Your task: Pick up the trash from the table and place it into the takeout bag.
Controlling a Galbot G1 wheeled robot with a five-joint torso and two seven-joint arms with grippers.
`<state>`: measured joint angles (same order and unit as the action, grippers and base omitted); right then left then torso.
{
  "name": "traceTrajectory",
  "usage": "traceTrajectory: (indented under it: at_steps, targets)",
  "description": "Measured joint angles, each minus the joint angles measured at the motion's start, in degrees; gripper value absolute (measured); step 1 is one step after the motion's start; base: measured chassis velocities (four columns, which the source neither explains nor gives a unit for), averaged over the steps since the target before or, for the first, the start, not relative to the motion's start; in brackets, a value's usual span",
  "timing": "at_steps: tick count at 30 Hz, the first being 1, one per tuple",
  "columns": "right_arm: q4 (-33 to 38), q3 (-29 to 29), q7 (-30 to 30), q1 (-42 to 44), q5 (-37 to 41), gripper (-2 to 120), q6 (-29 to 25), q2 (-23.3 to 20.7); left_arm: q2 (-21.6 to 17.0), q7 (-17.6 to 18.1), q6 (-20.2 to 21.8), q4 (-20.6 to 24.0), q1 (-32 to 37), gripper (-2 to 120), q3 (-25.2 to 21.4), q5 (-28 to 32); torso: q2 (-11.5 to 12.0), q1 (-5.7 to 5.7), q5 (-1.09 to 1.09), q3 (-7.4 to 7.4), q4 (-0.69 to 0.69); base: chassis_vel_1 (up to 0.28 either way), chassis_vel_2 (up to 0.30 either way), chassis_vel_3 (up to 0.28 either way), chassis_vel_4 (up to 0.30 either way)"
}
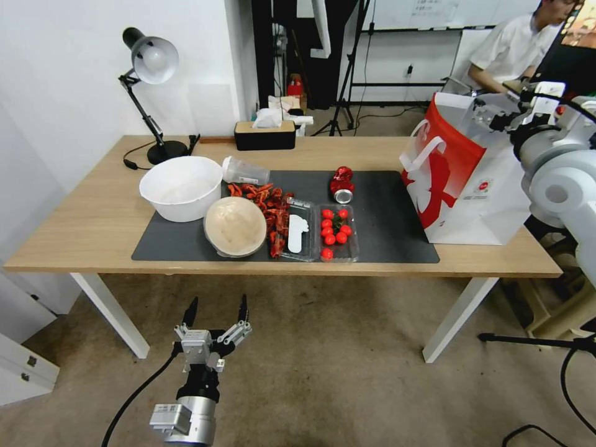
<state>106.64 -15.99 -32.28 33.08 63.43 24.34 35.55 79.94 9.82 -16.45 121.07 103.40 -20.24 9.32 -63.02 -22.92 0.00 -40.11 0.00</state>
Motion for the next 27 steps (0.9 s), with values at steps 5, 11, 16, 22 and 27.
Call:
traceTrajectory:
  at_steps: [5, 11, 16, 22, 27]
  targets:
    - [1.32, -0.46, 0.17, 1.08, -0.02, 100, 0.00, -0.04, 0.21, 0.00, -0.06, 0.23, 0.39, 100, 0.01, -0.24, 0.00, 0.00, 0.00, 0.00, 0.00, 0.000, 0.000, 0.000, 0.000]
    - [5.67, -2.42, 2.46, 3.79, 0.41, 100, -2.44, -0.42, 0.41, 0.01, -0.25, 0.72, 1.10, 100, -0.26, -0.54, 0.00, 0.00, -0.01, 0.00, 0.01, 0.000, 0.000, 0.000, 0.000]
    - [12.54, -5.77, 6.59, 10.17, 0.44, 100, -4.58, -0.67, 0.63, 0.01, -0.41, 1.02, 1.68, 100, -0.46, -0.85, -0.01, 0.00, -0.01, 0.01, 0.01, 0.000, 0.000, 0.000, 0.000]
    - [19.64, -12.83, 14.40, 23.57, -3.00, 100, -8.87, -0.55, 1.17, -0.04, -0.87, 1.16, 2.16, 100, -0.45, -1.57, -0.01, 0.00, 0.00, 0.01, 0.00, 0.000, 0.000, 0.000, 0.000]
    - [24.77, -18.33, 17.86, 36.64, -10.25, 100, -12.27, 3.65, 1.96, -0.09, -0.92, 1.20, 2.10, 100, -0.43, -1.92, -0.01, 0.00, 0.00, 0.01, 0.00, 0.000, 0.000, 0.000, 0.000]
